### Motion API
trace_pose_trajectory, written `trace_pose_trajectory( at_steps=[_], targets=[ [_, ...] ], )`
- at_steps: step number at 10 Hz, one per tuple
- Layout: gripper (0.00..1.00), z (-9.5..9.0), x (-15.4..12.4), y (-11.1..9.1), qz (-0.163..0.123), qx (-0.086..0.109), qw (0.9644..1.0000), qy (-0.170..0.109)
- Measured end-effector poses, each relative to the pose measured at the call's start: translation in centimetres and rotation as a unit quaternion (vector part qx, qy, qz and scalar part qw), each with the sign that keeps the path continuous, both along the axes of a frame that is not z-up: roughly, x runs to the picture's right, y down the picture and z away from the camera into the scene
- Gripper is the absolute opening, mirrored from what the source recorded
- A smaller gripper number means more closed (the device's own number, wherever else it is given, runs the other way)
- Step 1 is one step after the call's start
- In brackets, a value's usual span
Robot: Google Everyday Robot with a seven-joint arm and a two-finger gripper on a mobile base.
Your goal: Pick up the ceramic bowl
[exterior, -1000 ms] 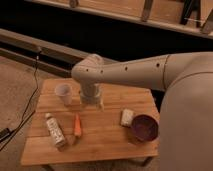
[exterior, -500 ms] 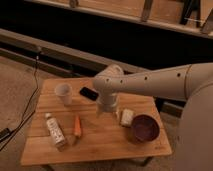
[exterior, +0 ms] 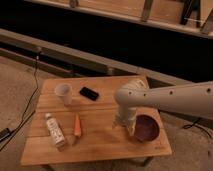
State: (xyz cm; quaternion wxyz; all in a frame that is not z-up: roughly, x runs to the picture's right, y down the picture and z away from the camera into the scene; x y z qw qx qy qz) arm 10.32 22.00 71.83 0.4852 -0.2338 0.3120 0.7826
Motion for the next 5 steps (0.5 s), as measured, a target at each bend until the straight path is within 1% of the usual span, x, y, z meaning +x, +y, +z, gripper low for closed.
trace_pose_trajectory(
  at_steps=[2,3,5],
  targets=[
    [0.65,1.1,1.7,1.2,0.003,-0.002,1.0,-0.006],
    [0.65,1.9,2.6,1.6,-0.002,-0.005,0.9999,-0.013],
    [0.65,3.1,3.8,1.8,-0.013,-0.008,0.9996,-0.023]
  ],
)
